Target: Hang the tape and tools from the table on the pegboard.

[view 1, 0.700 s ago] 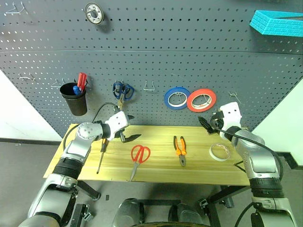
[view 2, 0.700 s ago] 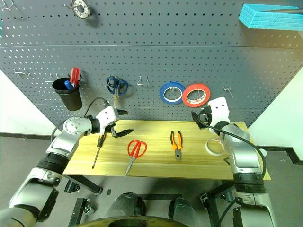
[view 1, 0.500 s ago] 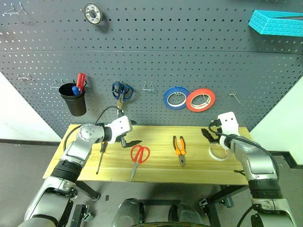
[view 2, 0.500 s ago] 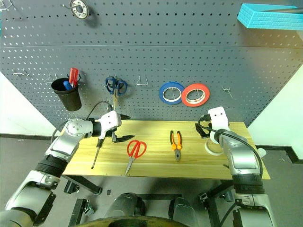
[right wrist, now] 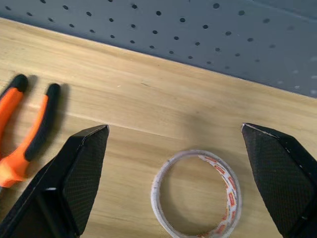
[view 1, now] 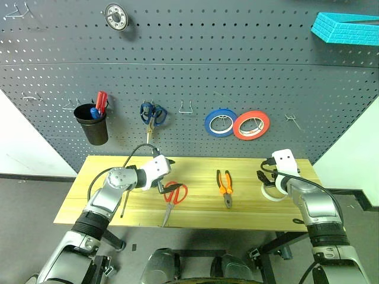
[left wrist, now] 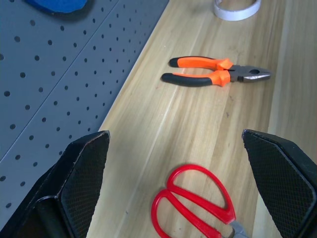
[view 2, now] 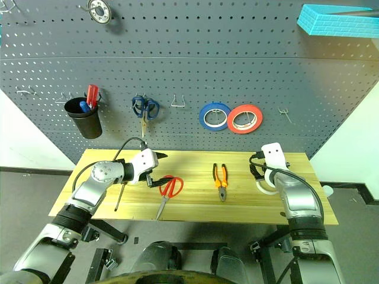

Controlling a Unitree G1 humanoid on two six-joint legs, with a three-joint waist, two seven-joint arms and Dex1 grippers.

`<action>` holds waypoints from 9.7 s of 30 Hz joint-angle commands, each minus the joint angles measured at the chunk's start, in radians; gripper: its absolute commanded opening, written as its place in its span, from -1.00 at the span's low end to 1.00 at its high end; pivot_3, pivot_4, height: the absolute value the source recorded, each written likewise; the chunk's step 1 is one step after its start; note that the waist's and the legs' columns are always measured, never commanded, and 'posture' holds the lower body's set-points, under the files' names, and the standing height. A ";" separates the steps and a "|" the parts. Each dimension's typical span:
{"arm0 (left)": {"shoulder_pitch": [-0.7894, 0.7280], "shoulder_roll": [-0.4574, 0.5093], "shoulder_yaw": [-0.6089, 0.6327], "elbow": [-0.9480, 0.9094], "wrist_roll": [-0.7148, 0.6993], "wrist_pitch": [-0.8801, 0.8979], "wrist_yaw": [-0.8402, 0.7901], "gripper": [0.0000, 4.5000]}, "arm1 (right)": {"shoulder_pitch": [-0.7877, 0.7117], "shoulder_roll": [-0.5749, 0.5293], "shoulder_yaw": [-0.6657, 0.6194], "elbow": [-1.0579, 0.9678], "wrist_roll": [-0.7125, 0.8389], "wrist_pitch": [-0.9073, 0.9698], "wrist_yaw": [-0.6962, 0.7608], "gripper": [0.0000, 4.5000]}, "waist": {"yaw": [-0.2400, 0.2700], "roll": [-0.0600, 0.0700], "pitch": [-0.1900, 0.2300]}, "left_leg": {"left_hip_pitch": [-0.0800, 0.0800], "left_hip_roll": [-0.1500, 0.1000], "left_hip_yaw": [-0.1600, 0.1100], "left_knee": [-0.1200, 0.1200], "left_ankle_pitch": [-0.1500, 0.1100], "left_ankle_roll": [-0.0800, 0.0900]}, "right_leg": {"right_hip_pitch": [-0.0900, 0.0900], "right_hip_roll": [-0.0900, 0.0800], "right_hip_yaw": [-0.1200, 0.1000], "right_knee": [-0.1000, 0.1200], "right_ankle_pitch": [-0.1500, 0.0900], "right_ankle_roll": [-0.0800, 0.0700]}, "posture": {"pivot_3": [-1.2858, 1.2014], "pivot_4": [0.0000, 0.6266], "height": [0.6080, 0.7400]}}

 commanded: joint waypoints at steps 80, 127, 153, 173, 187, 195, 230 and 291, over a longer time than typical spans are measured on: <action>0.122 0.057 0.043 -0.338 -0.116 0.127 0.006 1.00 | -0.065 0.011 -0.038 0.195 0.062 -0.135 0.147 -0.98 | -0.050 -0.002 0.117 | -0.008 0.000 -0.001 -0.004 0.000 0.000 | -0.007 -0.005 0.001 -0.002 -0.002 0.003 | 0.30 -0.54 0.87; 0.140 -0.190 0.118 -0.325 -0.396 -0.058 -0.024 1.00 | 0.056 0.056 -0.385 -0.497 0.437 -0.300 0.076 -0.98 | -0.054 -0.002 0.116 | -0.016 -0.002 -0.011 0.001 0.001 0.000 | -0.007 -0.003 -0.008 -0.003 0.000 0.005 | 0.24 -0.59 0.87; 0.140 -0.198 0.129 -0.352 -0.417 -0.049 -0.014 1.00 | -0.048 0.045 -0.314 -0.265 0.359 -0.413 0.057 -0.98 | -0.053 -0.002 0.116 | -0.016 -0.003 -0.016 0.002 0.002 -0.002 | -0.005 -0.003 -0.012 -0.001 0.002 0.004 | 0.26 -0.58 0.87; 0.125 -0.189 0.138 -0.397 -0.434 -0.024 0.008 1.00 | -0.265 0.055 -0.246 0.240 0.283 -0.647 0.165 -0.98 | -0.052 -0.002 0.116 | -0.011 -0.003 -0.019 0.002 0.004 -0.004 | 0.001 -0.003 -0.016 -0.001 0.002 0.004 | 0.29 -0.61 0.87; 0.121 -0.188 0.135 -0.396 -0.424 -0.028 0.025 1.00 | -0.301 0.037 -0.251 0.324 0.263 -0.648 0.136 -0.02 | -0.052 -0.001 0.116 | -0.006 -0.003 -0.020 0.002 0.004 -0.005 | 0.006 -0.003 -0.016 -0.001 0.002 0.004 | 0.29 -0.62 0.87; 0.123 -0.186 0.134 -0.392 -0.420 -0.034 0.026 1.00 | -0.291 0.038 -0.242 0.308 0.247 -0.651 0.121 0.98 | -0.052 -0.001 0.116 | -0.006 -0.003 -0.020 0.002 0.004 -0.005 | 0.006 -0.003 -0.016 -0.001 0.002 0.004 | 0.29 -0.62 0.87; 0.408 -0.004 0.175 -0.460 -0.363 -0.005 0.030 1.00 | 0.058 0.192 0.085 -0.543 0.207 0.045 -0.226 0.98 | -0.048 0.000 0.116 | -0.012 -0.002 -0.025 0.000 0.003 -0.005 | 0.001 -0.004 -0.021 -0.003 -0.003 0.003 | 0.30 -0.54 0.87; 0.493 -0.003 0.172 -0.574 -0.340 0.080 0.114 1.00 | -0.236 0.504 0.141 0.066 -0.085 0.337 -0.400 0.98 | -0.054 0.007 0.149 | -0.020 -0.001 -0.026 -0.003 0.004 -0.006 | -0.008 -0.007 -0.023 -0.003 -0.006 0.002 | 0.32 -0.33 0.87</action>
